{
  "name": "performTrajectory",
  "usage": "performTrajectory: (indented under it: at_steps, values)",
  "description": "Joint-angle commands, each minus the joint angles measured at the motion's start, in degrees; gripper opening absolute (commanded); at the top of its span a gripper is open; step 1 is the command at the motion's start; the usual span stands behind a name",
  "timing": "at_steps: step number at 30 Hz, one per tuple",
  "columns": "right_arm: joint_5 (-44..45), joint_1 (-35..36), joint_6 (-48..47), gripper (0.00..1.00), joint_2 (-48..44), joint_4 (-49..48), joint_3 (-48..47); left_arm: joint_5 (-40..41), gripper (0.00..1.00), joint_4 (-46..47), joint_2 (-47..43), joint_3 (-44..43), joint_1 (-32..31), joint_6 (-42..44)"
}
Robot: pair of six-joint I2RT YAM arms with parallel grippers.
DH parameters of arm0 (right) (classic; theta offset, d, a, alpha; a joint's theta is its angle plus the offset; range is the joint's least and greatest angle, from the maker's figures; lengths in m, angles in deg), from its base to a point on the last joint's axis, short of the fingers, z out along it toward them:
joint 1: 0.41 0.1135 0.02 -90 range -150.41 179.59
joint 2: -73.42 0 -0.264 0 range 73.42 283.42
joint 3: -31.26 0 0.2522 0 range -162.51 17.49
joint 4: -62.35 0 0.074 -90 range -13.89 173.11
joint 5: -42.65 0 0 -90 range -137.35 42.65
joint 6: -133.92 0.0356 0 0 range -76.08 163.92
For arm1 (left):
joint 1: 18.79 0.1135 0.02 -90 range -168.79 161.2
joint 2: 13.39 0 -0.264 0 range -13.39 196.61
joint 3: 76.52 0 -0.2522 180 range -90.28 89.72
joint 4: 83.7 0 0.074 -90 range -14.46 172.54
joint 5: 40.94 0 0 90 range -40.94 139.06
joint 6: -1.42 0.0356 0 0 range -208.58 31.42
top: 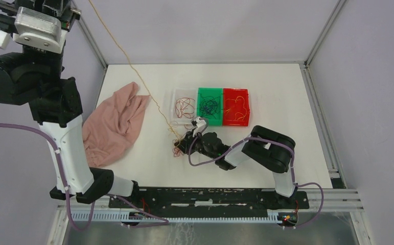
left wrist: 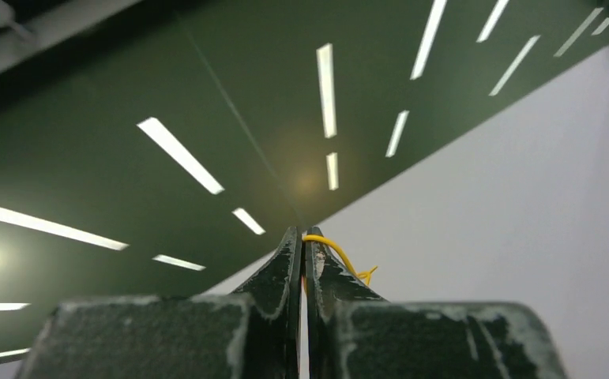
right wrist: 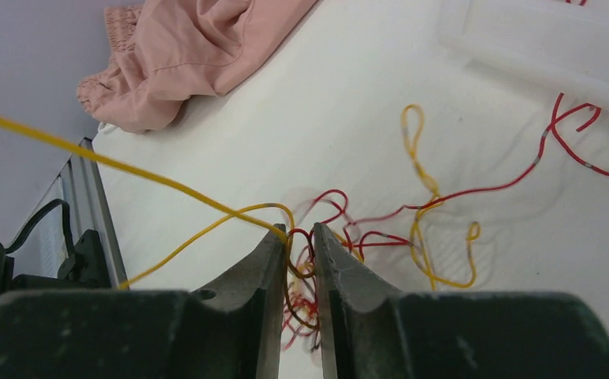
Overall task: Untangle the cables
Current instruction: Untie the cable.
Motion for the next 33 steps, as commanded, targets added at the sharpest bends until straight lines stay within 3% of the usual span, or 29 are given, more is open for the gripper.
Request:
performTrajectory:
  at_steps: [1, 3, 5, 8, 10, 14, 18, 23, 28, 32, 33]
  values:
    - [2.8, 0.4, 0.0, 0.27, -0.7, 1.1, 0.8, 10.5, 0.03, 18.8, 3.2, -4.0, -0.1, 11.9]
    - [4.8, 0.5, 0.0, 0.35, -1.3, 3.6, 1.0, 12.1, 0.03, 23.7, 5.9, -7.6, -0.1, 14.8]
    - [7.4, 0.6, -0.4, 0.37, -2.1, 6.5, 1.3, 12.8, 0.03, 27.1, 8.3, -10.7, -0.2, 16.2]
    - [10.9, 0.7, -1.2, 0.49, -3.9, 8.5, 2.6, 13.9, 0.03, 28.6, 8.4, -10.2, -0.2, 15.1]
    - [10.9, 0.8, -3.2, 0.54, -6.1, 7.5, 3.8, 14.5, 0.03, 27.6, 5.7, -5.3, -0.2, 12.2]
    - [8.4, 0.8, -8.6, 0.64, -14.4, 6.9, 6.1, 11.1, 0.03, 16.1, -0.6, 6.0, -0.2, 4.7]
    - [2.1, 0.8, -15.6, 0.74, -24.6, 17.5, 3.4, 7.1, 0.03, 11.2, -6.0, 18.2, -0.2, -0.6]
    - [-1.3, 0.8, -20.9, 0.84, -32.9, 26.9, 0.8, 7.4, 0.03, 8.9, -9.1, 25.4, -0.2, -2.5]
    - [-5.4, 0.6, -24.6, 0.89, -32.1, 29.7, -6.2, 6.5, 0.03, 7.7, -10.1, 26.3, -0.1, -3.4]
    - [-14.4, 0.3, -21.1, 0.93, -25.3, 28.6, -13.7, 5.5, 0.03, 6.7, -10.4, 26.4, -0.1, -3.6]
    - [-16.6, 0.3, -19.2, 0.98, -23.0, 26.9, -15.3, 5.5, 0.03, 6.6, -10.5, 26.6, -0.2, -3.6]
